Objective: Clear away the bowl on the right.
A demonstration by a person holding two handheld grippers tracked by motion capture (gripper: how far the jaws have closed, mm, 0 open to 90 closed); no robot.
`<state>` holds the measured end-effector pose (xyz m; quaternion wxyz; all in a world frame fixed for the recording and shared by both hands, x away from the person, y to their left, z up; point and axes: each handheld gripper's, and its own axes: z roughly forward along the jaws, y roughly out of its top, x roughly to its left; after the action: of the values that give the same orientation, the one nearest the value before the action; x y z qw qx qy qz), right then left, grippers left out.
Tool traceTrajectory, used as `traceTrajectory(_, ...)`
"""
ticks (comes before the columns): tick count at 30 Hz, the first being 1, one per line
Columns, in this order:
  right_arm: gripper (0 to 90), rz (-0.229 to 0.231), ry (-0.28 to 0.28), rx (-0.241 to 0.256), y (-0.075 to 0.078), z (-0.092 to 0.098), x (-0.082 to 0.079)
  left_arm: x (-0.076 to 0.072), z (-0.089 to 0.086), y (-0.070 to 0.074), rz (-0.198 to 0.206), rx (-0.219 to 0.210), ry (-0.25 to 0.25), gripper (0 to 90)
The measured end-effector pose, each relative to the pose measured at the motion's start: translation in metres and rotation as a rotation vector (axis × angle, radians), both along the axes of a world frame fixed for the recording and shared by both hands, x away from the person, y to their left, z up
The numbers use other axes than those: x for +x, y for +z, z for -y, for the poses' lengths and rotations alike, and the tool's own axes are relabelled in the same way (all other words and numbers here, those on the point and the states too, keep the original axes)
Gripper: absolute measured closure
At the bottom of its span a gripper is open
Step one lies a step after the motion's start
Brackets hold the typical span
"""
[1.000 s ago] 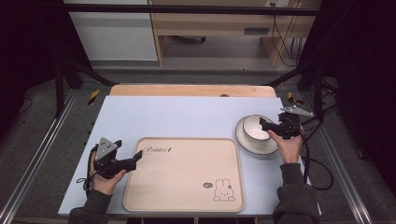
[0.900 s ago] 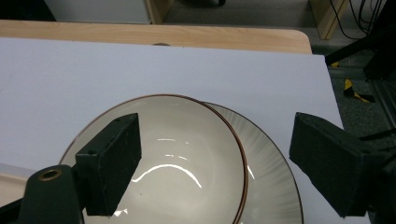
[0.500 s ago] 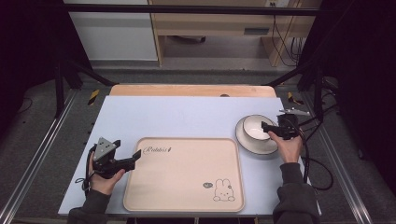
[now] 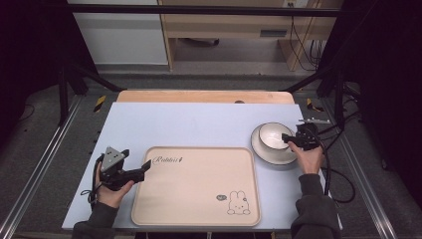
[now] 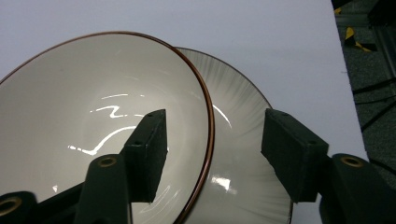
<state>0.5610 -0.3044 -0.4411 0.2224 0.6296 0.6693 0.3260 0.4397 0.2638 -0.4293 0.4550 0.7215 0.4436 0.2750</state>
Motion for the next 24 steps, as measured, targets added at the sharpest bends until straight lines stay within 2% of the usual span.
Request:
traceTrajectory(5, 49.4, -0.035, 0.010, -0.004, -0.0027, -0.0006, 0.0018, 0.0003, 0.0002, -0.0004, -0.002, 0.002, -0.001, 11.9)
traceTrajectory(10, 57.4, -0.071, 0.008, 0.016, -0.0040, -0.0003, 0.0034, 0.0007, 0.0002, -0.0007, -0.005, 0.003, 0.000, 12.3)
traceTrajectory(16, 61.4, -0.088, 0.010, 0.029, -0.0058, -0.0008, 0.0053, 0.0008, 0.0005, -0.0008, -0.006, 0.004, 0.000, 12.7)
traceTrajectory(20, 67.8, -0.116, 0.005, 0.047, -0.0047, -0.0031, 0.0064, 0.0011, 0.0004, -0.0012, -0.007, 0.004, 0.002, 12.9)
traceTrajectory(23, 70.0, -0.117, 0.007, 0.031, -0.0057, -0.0041, 0.0078, 0.0014, 0.0007, -0.0016, -0.008, 0.008, 0.001, 13.1)
traceTrajectory(24, 72.2, -0.127, 0.002, 0.039, -0.0056, -0.0057, 0.0088, 0.0015, 0.0008, -0.0018, -0.009, 0.007, 0.001, 13.2)
